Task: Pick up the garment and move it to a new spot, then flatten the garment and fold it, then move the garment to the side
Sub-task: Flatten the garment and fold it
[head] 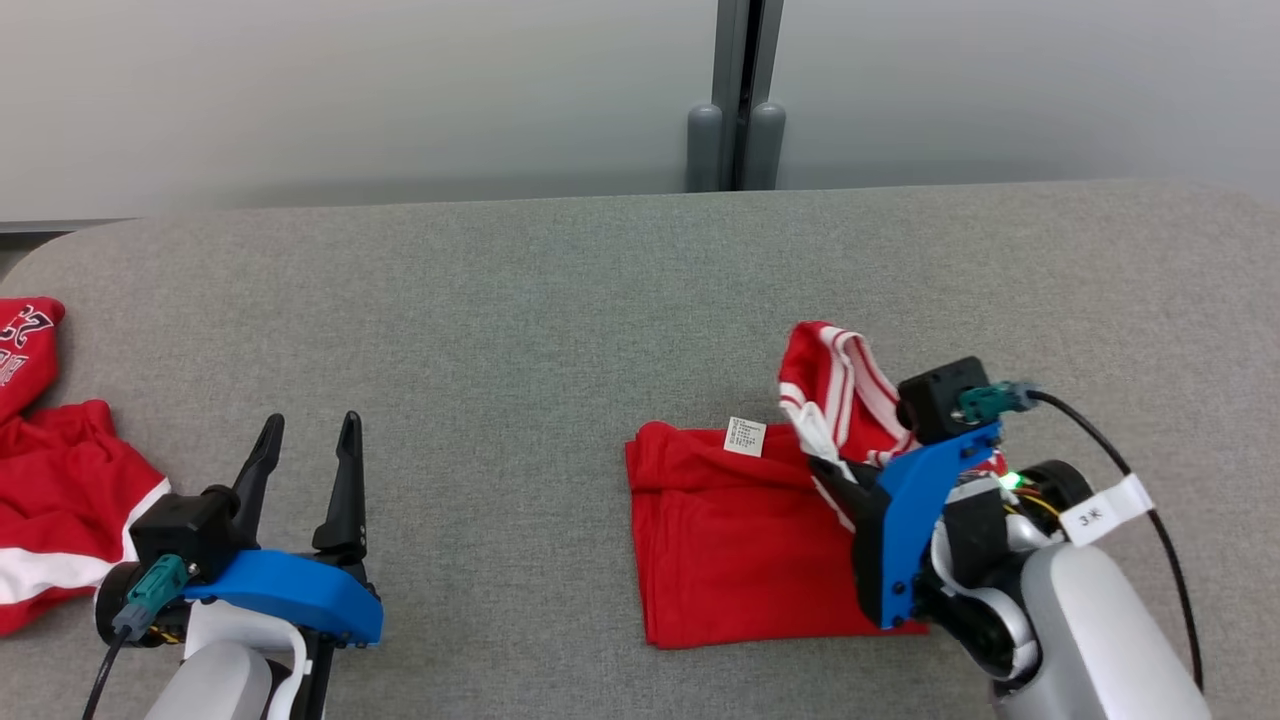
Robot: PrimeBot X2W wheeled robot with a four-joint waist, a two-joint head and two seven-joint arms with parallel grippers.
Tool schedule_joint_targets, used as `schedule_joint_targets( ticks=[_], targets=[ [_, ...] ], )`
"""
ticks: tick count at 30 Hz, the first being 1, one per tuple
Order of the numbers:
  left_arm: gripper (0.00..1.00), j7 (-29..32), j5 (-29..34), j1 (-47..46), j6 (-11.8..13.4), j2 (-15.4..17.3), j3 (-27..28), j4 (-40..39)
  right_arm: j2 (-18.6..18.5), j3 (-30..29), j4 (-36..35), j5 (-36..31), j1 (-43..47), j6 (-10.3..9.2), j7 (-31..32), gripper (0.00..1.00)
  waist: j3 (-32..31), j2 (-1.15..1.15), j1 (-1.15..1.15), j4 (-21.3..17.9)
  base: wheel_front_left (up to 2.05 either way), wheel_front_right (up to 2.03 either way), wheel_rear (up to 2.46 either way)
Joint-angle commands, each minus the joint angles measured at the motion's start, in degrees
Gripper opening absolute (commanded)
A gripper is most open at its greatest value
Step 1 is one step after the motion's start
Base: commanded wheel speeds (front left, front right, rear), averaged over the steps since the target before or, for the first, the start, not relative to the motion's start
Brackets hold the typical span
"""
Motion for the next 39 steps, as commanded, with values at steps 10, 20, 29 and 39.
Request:
schedule_joint_targets(
  ticks=[10,20,29,39],
  targets=[
    [1.00,-0.2,-0.1,-2.1,-0.8,-0.3,-1.0,1.0,1.9,10.1,8.8,4.3,-4.6,0.01,-2.3,0.00,0.5,0.00,0.00,2.0,0.00,0.00,0.00],
    [1.00,-0.3,-0.3,-2.6,-0.9,-0.6,-1.7,1.8,2.1,12.8,16.5,8.3,-8.4,0.01,-6.7,1.00,0.4,0.00,0.00,3.3,0.00,0.00,0.00],
    [1.00,-0.6,-0.7,-1.3,-0.6,-0.4,-1.4,2.0,2.0,15.3,8.9,14.7,-9.5,0.01,-9.6,1.00,-0.3,0.00,0.00,2.9,0.00,0.00,0.00],
    [1.00,-0.7,-1.2,-0.2,0.0,0.4,-0.8,1.1,-0.9,-0.1,-2.6,9.2,-1.8,0.01,-11.1,1.00,-1.4,0.00,0.00,0.9,0.00,0.00,0.00]
  ],
)
